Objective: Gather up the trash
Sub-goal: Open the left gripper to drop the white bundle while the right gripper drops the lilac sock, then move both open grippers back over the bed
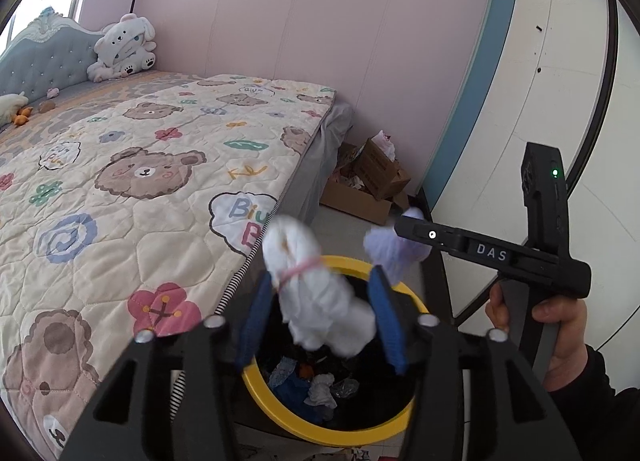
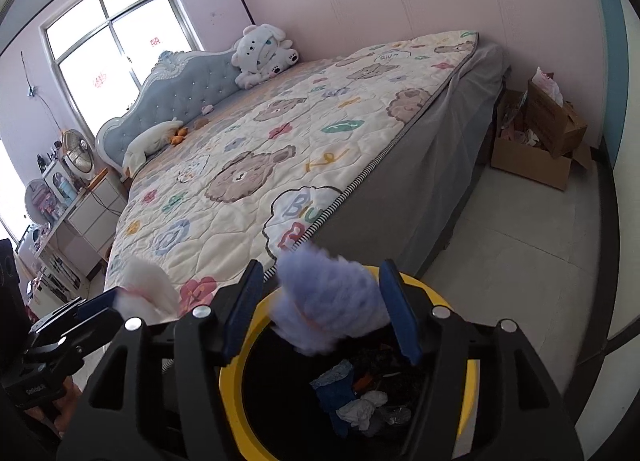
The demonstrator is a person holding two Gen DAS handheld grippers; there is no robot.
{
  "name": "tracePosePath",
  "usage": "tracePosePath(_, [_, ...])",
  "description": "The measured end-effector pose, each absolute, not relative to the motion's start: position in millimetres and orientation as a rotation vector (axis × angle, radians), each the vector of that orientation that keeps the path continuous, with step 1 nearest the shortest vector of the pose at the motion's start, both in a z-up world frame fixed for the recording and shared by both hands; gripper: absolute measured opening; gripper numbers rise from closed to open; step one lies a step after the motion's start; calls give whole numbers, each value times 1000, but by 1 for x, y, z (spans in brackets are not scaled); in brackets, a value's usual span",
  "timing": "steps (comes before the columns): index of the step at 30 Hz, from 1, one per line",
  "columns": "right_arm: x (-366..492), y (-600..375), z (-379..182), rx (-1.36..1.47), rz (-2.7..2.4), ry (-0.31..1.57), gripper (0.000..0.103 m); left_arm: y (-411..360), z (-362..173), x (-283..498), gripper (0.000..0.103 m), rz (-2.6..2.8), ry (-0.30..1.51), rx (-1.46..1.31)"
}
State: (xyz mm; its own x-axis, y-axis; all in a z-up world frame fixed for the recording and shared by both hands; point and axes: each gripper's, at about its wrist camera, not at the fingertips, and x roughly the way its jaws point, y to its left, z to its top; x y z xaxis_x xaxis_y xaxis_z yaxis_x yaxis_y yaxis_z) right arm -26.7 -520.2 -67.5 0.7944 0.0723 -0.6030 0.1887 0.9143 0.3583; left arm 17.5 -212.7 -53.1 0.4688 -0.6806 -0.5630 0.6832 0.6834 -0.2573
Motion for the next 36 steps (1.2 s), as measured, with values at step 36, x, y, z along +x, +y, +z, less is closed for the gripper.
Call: tracePosePath(36, [117, -302, -39, 221, 240, 641, 66, 14, -23, 53, 68, -211, 474, -144])
